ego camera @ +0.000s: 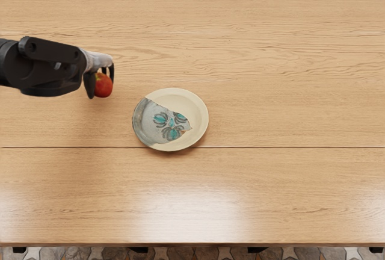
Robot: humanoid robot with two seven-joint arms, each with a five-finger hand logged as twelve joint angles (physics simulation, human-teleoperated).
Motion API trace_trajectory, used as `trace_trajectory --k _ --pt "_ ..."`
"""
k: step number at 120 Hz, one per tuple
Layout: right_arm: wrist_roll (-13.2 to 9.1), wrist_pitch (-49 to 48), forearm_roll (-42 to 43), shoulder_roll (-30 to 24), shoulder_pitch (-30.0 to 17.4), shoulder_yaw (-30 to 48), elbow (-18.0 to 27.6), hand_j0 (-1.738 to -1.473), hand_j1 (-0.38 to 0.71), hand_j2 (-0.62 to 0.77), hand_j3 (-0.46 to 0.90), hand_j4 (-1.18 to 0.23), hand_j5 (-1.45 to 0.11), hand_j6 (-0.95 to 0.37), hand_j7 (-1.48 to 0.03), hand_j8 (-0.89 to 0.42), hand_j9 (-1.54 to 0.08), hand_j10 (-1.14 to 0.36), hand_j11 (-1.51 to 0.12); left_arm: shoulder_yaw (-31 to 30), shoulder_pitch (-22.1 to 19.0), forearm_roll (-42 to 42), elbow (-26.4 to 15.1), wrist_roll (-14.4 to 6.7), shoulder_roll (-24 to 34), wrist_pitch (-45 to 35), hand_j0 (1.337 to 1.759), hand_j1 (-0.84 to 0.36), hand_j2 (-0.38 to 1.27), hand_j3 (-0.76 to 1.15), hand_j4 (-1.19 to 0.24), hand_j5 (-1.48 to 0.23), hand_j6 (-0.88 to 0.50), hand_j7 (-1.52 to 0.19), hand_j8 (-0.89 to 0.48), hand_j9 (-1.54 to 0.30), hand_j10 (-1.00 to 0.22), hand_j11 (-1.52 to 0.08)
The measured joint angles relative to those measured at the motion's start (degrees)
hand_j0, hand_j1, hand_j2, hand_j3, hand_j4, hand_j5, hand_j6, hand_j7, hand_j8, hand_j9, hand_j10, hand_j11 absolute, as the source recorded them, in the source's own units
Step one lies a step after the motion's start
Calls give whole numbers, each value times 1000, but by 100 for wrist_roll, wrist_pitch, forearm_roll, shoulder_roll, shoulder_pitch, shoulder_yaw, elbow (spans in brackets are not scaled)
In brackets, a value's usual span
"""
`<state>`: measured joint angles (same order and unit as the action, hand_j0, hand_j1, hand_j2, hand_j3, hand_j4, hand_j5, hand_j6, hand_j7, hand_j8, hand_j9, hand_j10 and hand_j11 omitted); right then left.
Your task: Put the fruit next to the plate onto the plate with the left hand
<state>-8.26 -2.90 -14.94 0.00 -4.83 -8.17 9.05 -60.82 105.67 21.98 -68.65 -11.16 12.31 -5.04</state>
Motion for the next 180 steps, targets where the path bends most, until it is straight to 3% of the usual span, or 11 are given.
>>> trace_trajectory --k 20,34,42,63,84,111,131,180 --pt "0 0 0 0 0 0 0 -1658 -333 -3 0 -13 -17 -13 -17 -13 -17 -13 -17 -2 348 0 -547 -5 123 228 1657 -289 213 0 -480 -790 -382 -792 -538 -791 -593 -792" --pt "0 0 0 0 0 0 0 -1658 -333 -3 0 -13 -17 -13 -17 -13 -17 -13 -17 1 544 5 -685 -10 196 550 1656 -288 185 0 -479 -789 -389 -796 -541 -793 -592 -794" --pt "0 0 0 0 0 0 0 -1658 -333 -3 0 -13 -17 -13 -17 -13 -17 -13 -17 0 707 0 -731 -12 236 673 1657 -292 252 0 -486 -788 -389 -799 -546 -792 -592 -794" --pt "0 0 0 0 0 0 0 -1658 -333 -3 0 -13 -17 -13 -17 -13 -17 -13 -17 8 1191 9 -931 -16 287 986 1656 -289 169 0 -475 -786 -378 -803 -537 -795 -592 -796" --pt "0 0 0 0 0 0 0 -1658 -333 -3 0 -13 -17 -13 -17 -13 -17 -13 -17 51 1246 8 -1179 -17 140 1079 1657 -305 215 0 -466 -788 -373 -797 -537 -791 -595 -792" --pt "0 0 0 0 0 0 0 -1658 -333 -3 0 -13 -17 -13 -17 -13 -17 -13 -17 311 1456 12 -1339 -23 -235 1283 1656 -291 161 0 -461 -790 -373 -796 -532 -791 -595 -792" --pt "0 0 0 0 0 0 0 -1658 -333 -3 0 -13 -17 -13 -17 -13 -17 -13 -17 508 1516 3 -1370 -24 -530 1361 1657 -298 234 0 -466 -790 -379 -795 -544 -790 -595 -791" --pt "0 0 0 0 0 0 0 -1658 -333 -3 0 -13 -17 -13 -17 -13 -17 -13 -17 933 1568 7 -1305 -32 -1073 1352 1656 -275 158 0 -472 -795 -392 -796 -567 -796 -592 -797"
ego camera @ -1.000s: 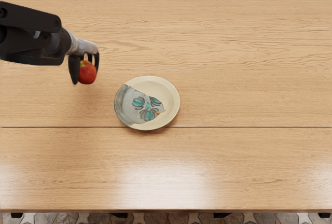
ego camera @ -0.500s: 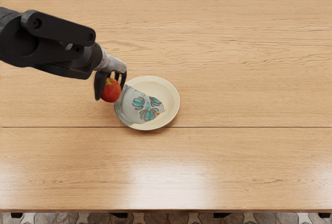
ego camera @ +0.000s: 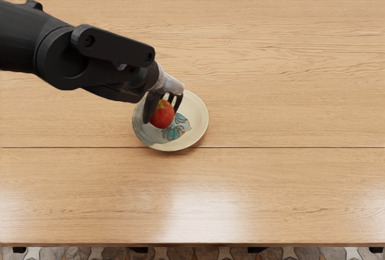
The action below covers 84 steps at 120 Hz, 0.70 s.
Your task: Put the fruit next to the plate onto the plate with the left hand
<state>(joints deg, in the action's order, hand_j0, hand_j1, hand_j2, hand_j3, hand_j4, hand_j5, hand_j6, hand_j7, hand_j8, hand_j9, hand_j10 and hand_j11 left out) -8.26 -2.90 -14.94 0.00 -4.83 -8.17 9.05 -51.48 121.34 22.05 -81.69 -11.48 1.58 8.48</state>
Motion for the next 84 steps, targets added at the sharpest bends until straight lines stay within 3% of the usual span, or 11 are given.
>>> trace_trajectory --k 21,35,75,84 --pt "0 0 0 0 0 0 0 -1658 -333 -3 0 -13 -17 -13 -17 -13 -17 -13 -17 17 -114 10 76 -3 9 -25 1654 -265 80 0 -472 -793 -400 -797 -567 -800 -591 -801" --pt "0 0 0 0 0 0 0 -1658 -333 -3 0 -13 -17 -13 -17 -13 -17 -13 -17 3 -336 12 248 -2 -7 -24 1656 -281 182 0 -479 -793 -397 -794 -577 -795 -593 -796" --pt "0 0 0 0 0 0 0 -1658 -333 -3 0 -13 -17 -13 -17 -13 -17 -13 -17 13 -875 43 988 -2 -52 -21 1656 -282 166 0 -475 -793 -398 -791 -582 -792 -592 -793" --pt "0 0 0 0 0 0 0 -1658 -333 -3 0 -13 -17 -13 -17 -13 -17 -13 -17 17 -872 48 1046 -3 -52 -37 1656 -212 137 0 -430 -686 -373 -684 -507 -685 -515 -686"
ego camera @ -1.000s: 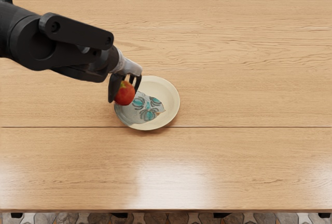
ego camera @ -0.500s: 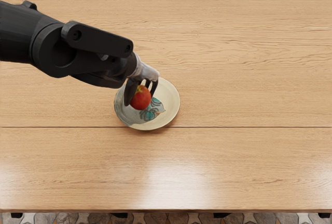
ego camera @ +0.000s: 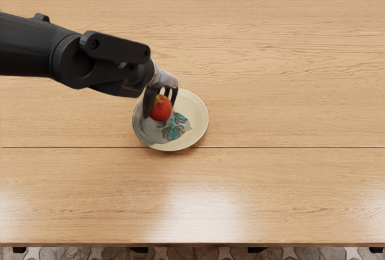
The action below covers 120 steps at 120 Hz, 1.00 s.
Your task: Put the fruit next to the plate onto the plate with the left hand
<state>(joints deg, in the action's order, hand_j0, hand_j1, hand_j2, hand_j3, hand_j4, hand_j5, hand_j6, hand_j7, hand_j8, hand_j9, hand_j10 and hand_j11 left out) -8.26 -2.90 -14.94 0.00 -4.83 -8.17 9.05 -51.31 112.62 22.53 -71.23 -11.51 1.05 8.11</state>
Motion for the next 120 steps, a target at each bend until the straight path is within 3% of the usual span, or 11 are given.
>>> trace_trajectory --k 19,40,88,107,120 --pt "0 0 0 0 0 0 0 -1658 -333 -3 0 -13 -17 -13 -17 -13 -17 -13 -17 15 -4 -2 143 8 0 -24 1657 78 65 0 -209 -330 -183 -330 -245 -330 -248 -330" --pt "0 0 0 0 0 0 0 -1658 -333 -3 0 -13 -17 -13 -17 -13 -17 -13 -17 15 14 -8 174 15 85 -14 1658 234 28 0 -89 -141 -78 -140 -105 -140 -106 -140" --pt "0 0 0 0 0 0 0 -1658 -333 -3 0 -13 -17 -13 -17 -13 -17 -13 -17 136 24 -72 172 12 747 256 1658 333 4 0 -13 -20 -12 -20 -15 -20 -15 -20" --pt "0 0 0 0 0 0 0 -1658 -333 -3 0 -13 -17 -14 -17 -13 -17 -13 -17 166 -43 -89 171 9 1629 986 1658 342 2 0 -6 -9 -6 -9 -7 -9 -7 -9" --pt "0 0 0 0 0 0 0 -1658 -333 -3 0 -13 -17 -13 -17 -13 -17 -13 -17 846 -803 -239 176 9 2483 1692 1658 345 1 0 -4 -5 -3 -5 -4 -5 -4 -5"
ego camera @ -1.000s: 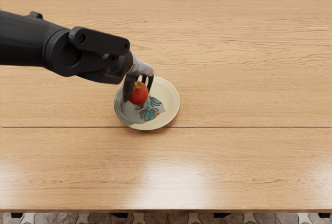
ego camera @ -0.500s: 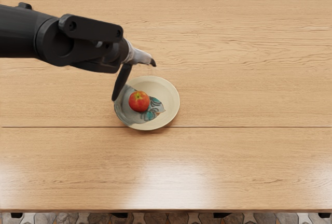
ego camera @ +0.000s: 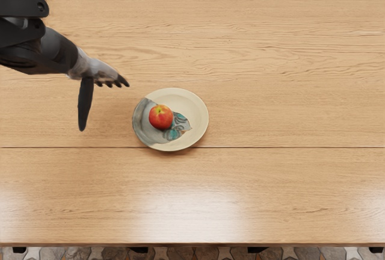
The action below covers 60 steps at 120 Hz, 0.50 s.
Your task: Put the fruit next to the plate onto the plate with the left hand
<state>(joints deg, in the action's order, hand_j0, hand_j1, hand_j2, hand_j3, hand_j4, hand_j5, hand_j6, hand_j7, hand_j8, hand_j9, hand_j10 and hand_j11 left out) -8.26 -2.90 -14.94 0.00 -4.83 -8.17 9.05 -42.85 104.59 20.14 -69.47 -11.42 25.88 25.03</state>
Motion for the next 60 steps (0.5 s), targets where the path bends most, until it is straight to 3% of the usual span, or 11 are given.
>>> trace_trajectory --k 9,30,60 --pt "0 0 0 0 0 0 0 -1658 -333 -3 0 -13 -17 -13 -17 -13 -17 -13 -17 805 -561 -64 2 4 454 257 1658 346 1 0 -3 -4 -3 -4 -3 -4 -3 -4" --pt "0 0 0 0 0 0 0 -1658 -333 -3 0 -13 -17 -13 -17 -13 -17 -13 -17 2420 -1111 -139 7 15 1096 594 1658 348 0 0 -2 -2 -2 -2 -2 -2 -2 -2" --pt "0 0 0 0 0 0 -1 -1658 -333 -3 0 -13 -17 -13 -17 -13 -17 -13 -17 3316 -1559 -166 244 41 1182 663 1658 349 0 0 -2 -1 -2 -1 -2 -1 -1 0"
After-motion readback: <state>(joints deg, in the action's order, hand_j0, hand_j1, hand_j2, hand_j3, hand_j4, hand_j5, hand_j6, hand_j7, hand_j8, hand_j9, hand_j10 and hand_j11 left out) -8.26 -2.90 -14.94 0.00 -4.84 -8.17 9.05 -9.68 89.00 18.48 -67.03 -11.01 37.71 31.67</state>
